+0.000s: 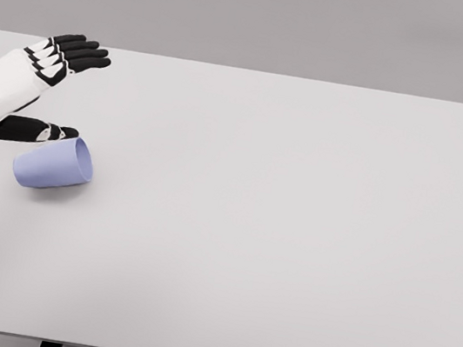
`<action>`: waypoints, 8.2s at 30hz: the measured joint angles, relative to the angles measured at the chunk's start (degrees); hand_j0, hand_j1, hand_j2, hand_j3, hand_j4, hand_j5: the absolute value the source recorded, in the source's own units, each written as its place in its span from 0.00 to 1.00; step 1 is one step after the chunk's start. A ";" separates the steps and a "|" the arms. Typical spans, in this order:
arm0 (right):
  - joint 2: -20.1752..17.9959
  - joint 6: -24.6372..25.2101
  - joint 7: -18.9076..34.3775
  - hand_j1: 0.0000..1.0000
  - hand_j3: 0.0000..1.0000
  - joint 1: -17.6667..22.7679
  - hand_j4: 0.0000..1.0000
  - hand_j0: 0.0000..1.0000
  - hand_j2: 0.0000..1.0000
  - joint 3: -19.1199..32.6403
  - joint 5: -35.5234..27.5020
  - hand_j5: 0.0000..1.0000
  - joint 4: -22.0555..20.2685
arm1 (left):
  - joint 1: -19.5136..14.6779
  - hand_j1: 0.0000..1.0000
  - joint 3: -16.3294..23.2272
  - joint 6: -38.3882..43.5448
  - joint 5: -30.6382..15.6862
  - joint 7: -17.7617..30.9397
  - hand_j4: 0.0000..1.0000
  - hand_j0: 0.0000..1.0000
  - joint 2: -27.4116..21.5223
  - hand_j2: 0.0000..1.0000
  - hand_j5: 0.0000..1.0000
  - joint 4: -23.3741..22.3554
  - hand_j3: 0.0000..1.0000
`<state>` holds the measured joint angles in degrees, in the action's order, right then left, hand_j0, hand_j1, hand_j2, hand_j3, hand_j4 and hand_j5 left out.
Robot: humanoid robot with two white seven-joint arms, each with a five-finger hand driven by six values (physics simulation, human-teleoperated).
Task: Flip the cup with left arm and place it on the table
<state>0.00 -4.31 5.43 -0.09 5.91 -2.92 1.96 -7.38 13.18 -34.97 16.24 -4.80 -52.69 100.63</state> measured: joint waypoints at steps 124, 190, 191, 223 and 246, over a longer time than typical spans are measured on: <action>0.00 0.10 0.09 1.00 1.00 0.17 1.00 1.00 1.00 -0.02 0.11 1.00 0.32 | -7.73 0.46 -6.23 16.05 -23.58 39.88 0.46 0.46 18.26 0.46 0.46 -20.35 0.46; 0.00 0.10 0.09 1.00 1.00 0.17 1.00 1.00 1.00 -0.02 0.11 1.00 0.32 | -14.94 0.68 -12.27 0.00 -39.60 39.82 0.68 0.68 36.05 0.68 0.68 -54.69 0.68; 0.00 0.10 0.09 1.00 1.00 0.17 1.00 1.00 1.00 -0.02 0.12 1.00 0.32 | -14.94 0.69 -12.27 -0.01 -39.57 39.80 0.69 0.69 36.04 0.69 0.69 -54.68 0.69; 0.00 0.10 0.09 1.00 1.00 0.17 1.00 1.00 1.00 -0.02 0.11 1.00 0.32 | -14.59 0.94 -12.23 -0.06 -39.45 39.80 0.94 0.94 35.71 0.94 0.94 -54.18 0.94; 0.00 0.10 0.09 1.00 1.00 0.17 1.00 1.00 1.00 -0.02 0.11 1.00 0.32 | -14.59 1.00 -12.27 -0.06 -39.33 39.80 1.00 1.00 35.43 1.00 1.00 -53.26 1.00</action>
<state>0.00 -4.22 5.53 0.09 5.89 -2.81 2.28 -21.97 0.91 -35.03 -23.09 35.00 -17.26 47.37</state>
